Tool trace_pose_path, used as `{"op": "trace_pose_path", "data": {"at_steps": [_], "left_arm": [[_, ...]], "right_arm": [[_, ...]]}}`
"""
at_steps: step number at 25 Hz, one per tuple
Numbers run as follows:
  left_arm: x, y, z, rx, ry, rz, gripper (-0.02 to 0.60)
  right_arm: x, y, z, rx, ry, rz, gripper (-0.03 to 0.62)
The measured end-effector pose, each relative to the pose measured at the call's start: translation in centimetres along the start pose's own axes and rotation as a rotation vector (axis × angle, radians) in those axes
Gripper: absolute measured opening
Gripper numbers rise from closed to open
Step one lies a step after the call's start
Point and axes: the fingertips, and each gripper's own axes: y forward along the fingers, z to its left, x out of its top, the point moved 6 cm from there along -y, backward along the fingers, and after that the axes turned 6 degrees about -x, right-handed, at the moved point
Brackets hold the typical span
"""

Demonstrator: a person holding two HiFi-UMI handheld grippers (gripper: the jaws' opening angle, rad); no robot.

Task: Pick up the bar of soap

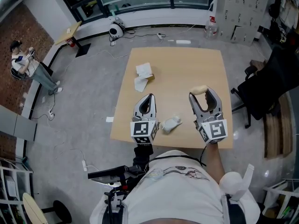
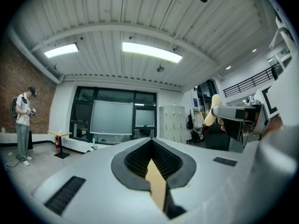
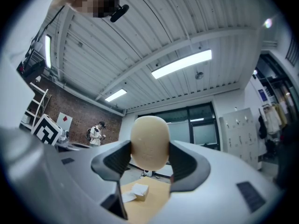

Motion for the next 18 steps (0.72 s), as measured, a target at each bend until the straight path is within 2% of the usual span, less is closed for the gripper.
{"op": "trace_pose_path", "data": {"at_steps": [18], "left_arm": [[0.09,-0.43,0.59,0.005,-0.004,0.003,0.003]], "right_arm": [[0.12,0.48,0.85,0.013,-0.004,0.004,0.265]]}}
